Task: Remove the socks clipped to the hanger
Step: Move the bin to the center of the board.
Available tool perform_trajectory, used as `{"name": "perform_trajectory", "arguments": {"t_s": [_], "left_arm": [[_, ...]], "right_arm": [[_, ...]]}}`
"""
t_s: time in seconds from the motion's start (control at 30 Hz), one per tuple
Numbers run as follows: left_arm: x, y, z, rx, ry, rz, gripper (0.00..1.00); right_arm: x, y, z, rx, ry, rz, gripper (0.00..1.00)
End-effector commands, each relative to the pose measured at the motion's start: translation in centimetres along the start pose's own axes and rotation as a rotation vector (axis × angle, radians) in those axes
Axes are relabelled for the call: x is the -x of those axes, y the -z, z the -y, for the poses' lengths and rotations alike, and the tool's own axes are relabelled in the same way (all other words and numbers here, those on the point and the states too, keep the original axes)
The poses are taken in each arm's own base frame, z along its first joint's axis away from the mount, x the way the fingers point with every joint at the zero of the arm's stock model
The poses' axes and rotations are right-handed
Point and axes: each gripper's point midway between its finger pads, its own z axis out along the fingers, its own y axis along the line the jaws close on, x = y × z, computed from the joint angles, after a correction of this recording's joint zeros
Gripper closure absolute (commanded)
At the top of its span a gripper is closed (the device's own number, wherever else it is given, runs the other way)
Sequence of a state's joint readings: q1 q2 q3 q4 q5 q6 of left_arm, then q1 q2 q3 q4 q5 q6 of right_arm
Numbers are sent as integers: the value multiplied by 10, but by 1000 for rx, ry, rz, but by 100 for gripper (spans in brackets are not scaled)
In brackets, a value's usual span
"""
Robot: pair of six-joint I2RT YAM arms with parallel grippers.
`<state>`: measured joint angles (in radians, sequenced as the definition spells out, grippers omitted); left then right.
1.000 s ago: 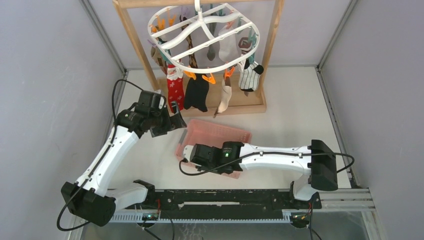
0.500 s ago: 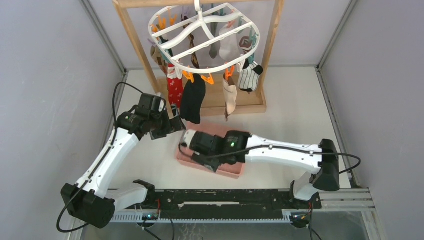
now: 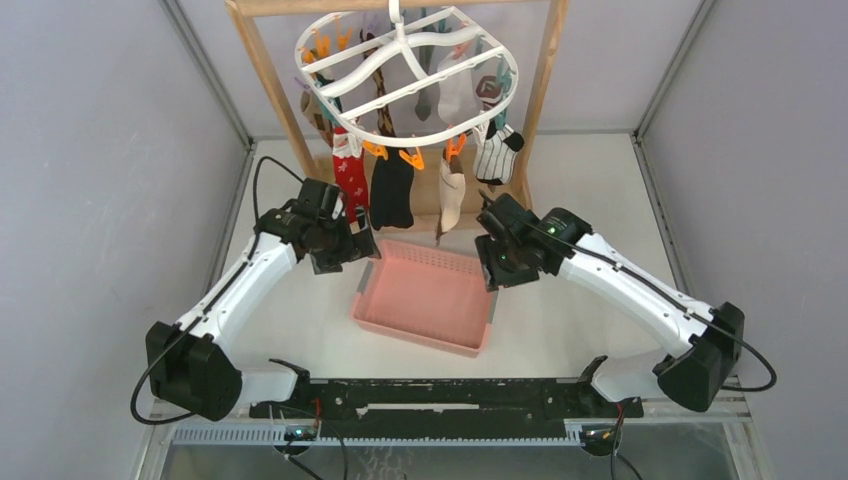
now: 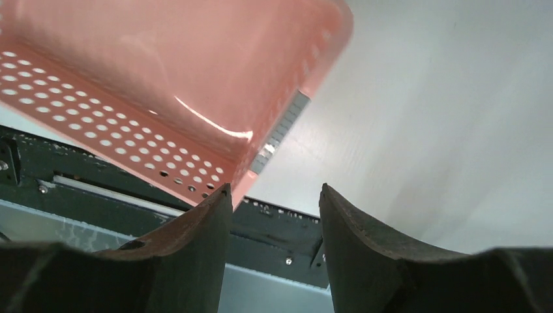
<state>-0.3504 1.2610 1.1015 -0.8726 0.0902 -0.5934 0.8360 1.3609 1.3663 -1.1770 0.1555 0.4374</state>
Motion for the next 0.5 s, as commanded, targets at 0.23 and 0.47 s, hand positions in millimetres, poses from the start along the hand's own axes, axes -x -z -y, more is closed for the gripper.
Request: {"name": "perform_trajectory", "arguments": {"t_s": [0.23, 0.47], "left_arm": [[9, -5, 10, -17, -42, 11, 0], [-9, -7, 9, -14, -45, -20, 0]], "right_arm": [[-23, -19, -4, 173, -178, -79, 41], [-21, -42, -12, 196, -179, -148, 44]]}}
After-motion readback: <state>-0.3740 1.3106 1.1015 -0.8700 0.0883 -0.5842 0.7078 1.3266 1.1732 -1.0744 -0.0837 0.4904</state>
